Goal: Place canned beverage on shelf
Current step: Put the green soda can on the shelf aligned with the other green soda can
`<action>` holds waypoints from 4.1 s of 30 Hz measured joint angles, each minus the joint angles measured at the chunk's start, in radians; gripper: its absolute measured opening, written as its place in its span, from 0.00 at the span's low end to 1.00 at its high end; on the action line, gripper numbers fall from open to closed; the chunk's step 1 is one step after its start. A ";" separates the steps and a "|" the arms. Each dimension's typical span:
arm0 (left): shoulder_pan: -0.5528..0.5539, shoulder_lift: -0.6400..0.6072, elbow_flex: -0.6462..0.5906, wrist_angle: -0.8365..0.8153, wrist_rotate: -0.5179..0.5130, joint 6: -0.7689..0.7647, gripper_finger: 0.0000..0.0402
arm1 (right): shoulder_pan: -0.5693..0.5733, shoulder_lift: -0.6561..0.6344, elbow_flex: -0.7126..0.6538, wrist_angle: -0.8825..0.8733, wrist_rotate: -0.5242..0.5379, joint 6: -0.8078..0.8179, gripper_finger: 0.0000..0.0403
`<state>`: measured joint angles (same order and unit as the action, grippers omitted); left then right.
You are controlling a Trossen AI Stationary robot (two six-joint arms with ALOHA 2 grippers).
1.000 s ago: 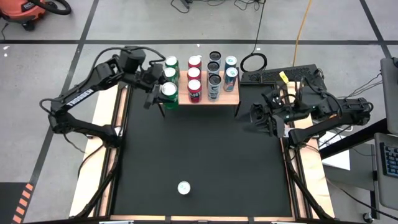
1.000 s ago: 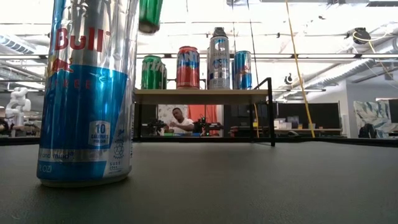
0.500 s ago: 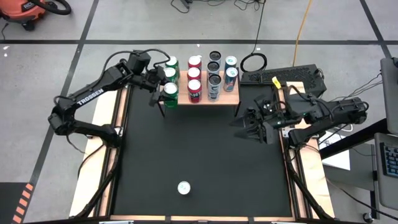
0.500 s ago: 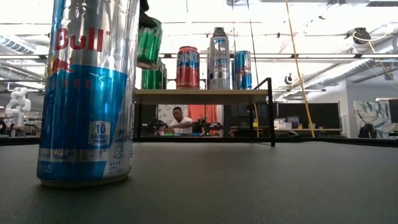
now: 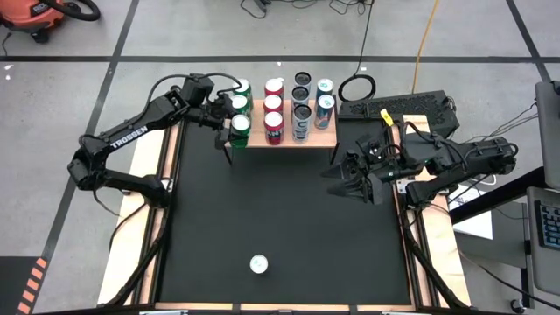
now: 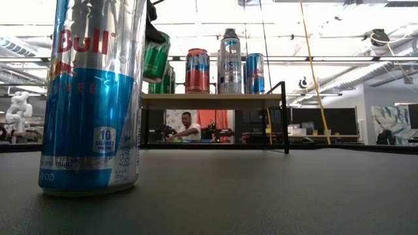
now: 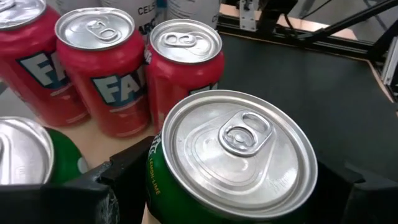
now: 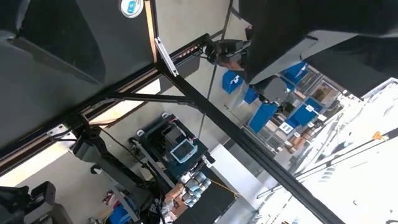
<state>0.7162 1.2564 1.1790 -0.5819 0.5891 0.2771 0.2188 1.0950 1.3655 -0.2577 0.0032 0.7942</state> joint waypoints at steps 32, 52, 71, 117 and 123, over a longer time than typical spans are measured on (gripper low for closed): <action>-0.018 -0.001 -0.001 0.085 0.076 -0.015 0.76 | -0.001 0.000 0.000 -0.001 -0.004 -0.045 0.91; 0.097 -0.003 -0.027 0.161 0.312 0.005 0.76 | -0.001 -0.001 0.000 -0.001 -0.004 -0.021 0.91; 0.098 -0.003 -0.153 0.180 0.184 0.054 0.76 | -0.001 -0.001 0.000 -0.001 -0.004 -0.047 0.91; 0.079 -0.011 -0.152 0.179 0.300 0.010 0.76 | -0.001 -0.001 0.000 -0.001 -0.004 -0.023 0.91; 0.102 -0.069 -0.152 0.240 0.366 -0.068 0.76 | -0.001 -0.001 0.000 -0.001 -0.001 -0.033 0.91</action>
<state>0.8185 1.1878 1.0271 -0.3419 0.9554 0.2095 0.2176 1.0939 1.3655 -0.2588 0.0020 0.7614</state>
